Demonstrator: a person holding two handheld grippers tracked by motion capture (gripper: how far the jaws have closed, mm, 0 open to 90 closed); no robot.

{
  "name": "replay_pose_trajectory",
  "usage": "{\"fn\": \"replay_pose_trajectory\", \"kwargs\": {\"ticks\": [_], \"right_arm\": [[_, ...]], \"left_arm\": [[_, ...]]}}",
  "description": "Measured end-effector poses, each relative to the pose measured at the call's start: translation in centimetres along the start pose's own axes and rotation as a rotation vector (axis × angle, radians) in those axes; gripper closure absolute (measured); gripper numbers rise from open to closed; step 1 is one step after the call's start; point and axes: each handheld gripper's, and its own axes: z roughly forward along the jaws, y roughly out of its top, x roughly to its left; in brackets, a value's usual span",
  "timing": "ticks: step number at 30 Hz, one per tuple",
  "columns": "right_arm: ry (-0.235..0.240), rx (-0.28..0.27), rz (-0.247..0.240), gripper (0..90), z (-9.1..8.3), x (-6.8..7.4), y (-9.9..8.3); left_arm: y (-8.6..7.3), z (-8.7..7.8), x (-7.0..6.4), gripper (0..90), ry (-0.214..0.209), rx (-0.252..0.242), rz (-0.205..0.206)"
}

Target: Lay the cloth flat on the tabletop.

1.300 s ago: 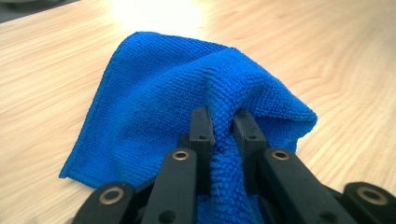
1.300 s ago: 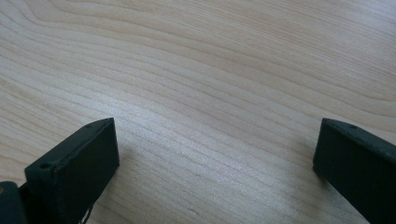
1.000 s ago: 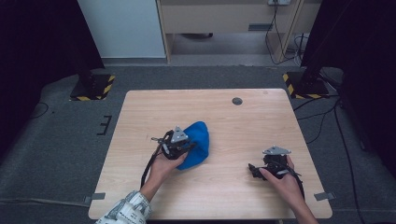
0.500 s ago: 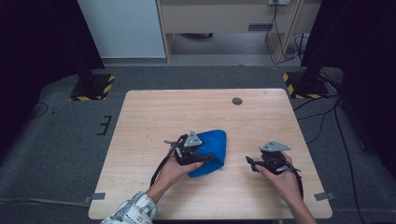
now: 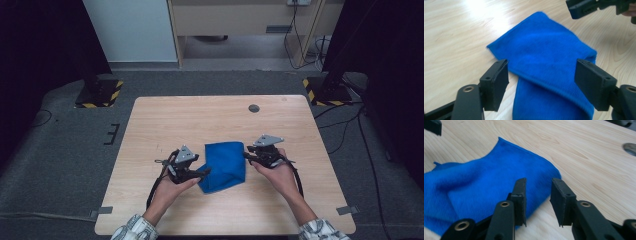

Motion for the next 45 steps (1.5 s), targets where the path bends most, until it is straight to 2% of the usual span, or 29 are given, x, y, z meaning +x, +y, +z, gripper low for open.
{"fn": "replay_pose_trajectory", "kwargs": {"ticks": [3,6,8,9,15,17,19,21,23,26,28,34,38,42,45], "right_arm": [[0.022,0.004,-0.022,66.9,1.0,0.4,0.7],[0.046,0.005,-0.034,63.0,1.5,0.9,1.1],[0.069,0.034,-0.046,54.5,2.4,1.6,1.0],[0.074,0.041,-0.049,53.3,2.6,1.7,1.0],[0.089,0.085,-0.035,50.4,3.7,2.2,0.1],[0.100,0.101,-0.029,52.9,4.0,2.3,-0.1],[0.108,0.117,-0.035,60.0,4.2,2.5,-0.3],[0.114,0.127,-0.042,69.2,4.3,2.6,-0.4],[0.113,0.118,-0.046,79.1,4.2,2.8,-0.6],[0.118,0.102,-0.049,85.0,3.9,2.8,-0.5],[0.117,0.092,-0.047,86.2,3.6,2.8,-0.5],[0.112,0.073,-0.060,86.7,3.1,2.9,-0.3],[0.107,0.060,-0.060,86.7,2.8,3.0,-0.2],[0.104,0.056,-0.063,86.5,2.5,3.0,-0.1],[0.091,0.056,-0.068,86.4,2.3,2.9,-0.1]], "left_arm": [[-0.5,-0.3,0.1,28.6,0.033,0.023,0.012],[-0.9,-0.5,0.3,32.4,0.039,0.036,-0.002],[-1.4,-0.5,0.5,33.3,0.053,0.059,-0.002],[-1.6,-0.4,0.6,33.4,0.061,0.070,-0.002],[-2.4,0.5,1.0,37.9,0.057,0.126,-0.010],[-2.7,0.9,1.2,38.9,0.051,0.142,-0.009],[-2.9,1.4,1.5,41.9,0.035,0.158,-0.025],[-3.0,1.6,1.5,44.6,0.023,0.166,-0.023],[-2.9,1.6,1.5,48.2,0.016,0.171,-0.020],[-2.9,1.7,1.2,53.9,-0.002,0.178,-0.013],[-2.9,1.9,1.1,57.8,0.001,0.191,0.002],[-2.8,2.0,0.9,73.1,0.013,0.188,0.046],[-2.6,2.0,0.8,83.1,0.012,0.189,0.058],[-2.3,1.8,0.8,85.8,0.011,0.171,0.051],[-2.0,1.3,1.1,85.7,0.026,0.133,0.022]]}}
